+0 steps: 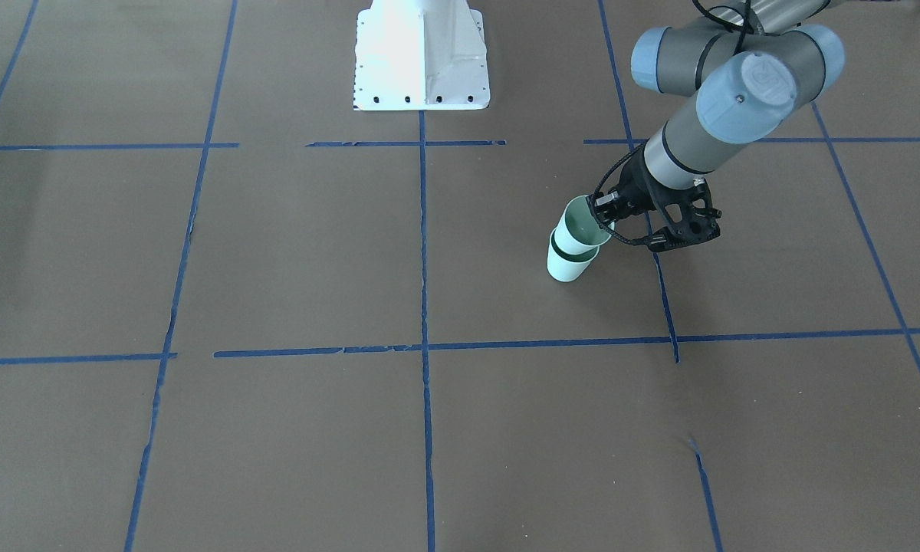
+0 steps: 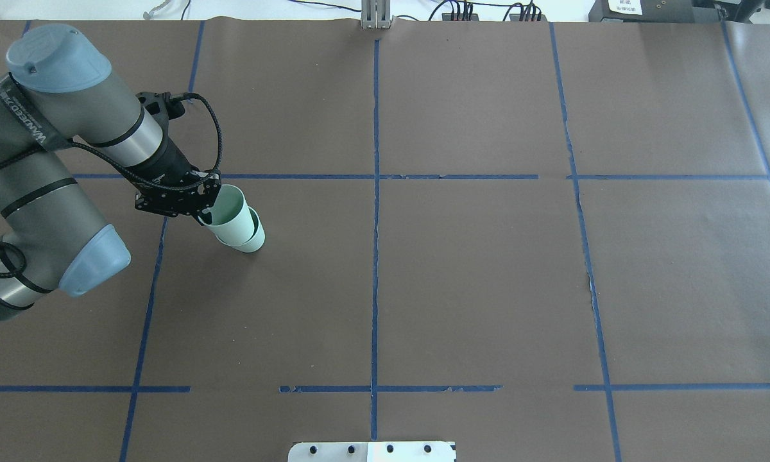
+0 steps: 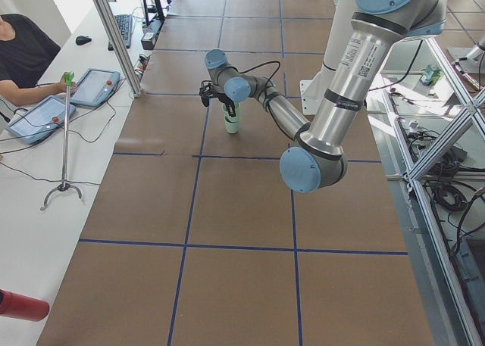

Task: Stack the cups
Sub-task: 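Open the left gripper and raise it away from the stacked cups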

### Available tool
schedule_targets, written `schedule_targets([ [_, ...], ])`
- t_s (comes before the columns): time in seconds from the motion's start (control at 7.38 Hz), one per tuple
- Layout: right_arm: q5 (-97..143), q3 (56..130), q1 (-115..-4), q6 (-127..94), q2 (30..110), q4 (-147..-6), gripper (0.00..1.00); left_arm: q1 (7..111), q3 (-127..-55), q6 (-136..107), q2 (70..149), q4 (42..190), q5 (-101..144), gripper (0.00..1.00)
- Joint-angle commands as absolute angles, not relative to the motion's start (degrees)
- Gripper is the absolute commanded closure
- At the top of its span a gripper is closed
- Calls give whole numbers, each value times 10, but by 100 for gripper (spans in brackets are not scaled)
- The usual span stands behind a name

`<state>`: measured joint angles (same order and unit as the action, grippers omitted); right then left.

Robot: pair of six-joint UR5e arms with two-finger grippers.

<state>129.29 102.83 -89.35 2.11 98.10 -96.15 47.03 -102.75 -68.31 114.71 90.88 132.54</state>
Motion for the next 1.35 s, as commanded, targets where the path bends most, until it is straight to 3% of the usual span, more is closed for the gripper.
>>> schedule_targets([
  [0.0, 1293, 1028, -894, 21, 981, -962, 0, 469, -1025, -679, 1149, 910, 1325, 1],
  [0.41, 1293, 1028, -894, 21, 981, -962, 0, 469, -1033, -678, 1145, 913, 1324, 0],
  [0.68, 1293, 1028, -894, 21, 982, -962, 0, 486, -1081, -674, 1136, 909, 1323, 0],
  [1.22, 1293, 1028, -894, 21, 982, -962, 0, 638, -1153, -551, 1066, 866, 1325, 0],
])
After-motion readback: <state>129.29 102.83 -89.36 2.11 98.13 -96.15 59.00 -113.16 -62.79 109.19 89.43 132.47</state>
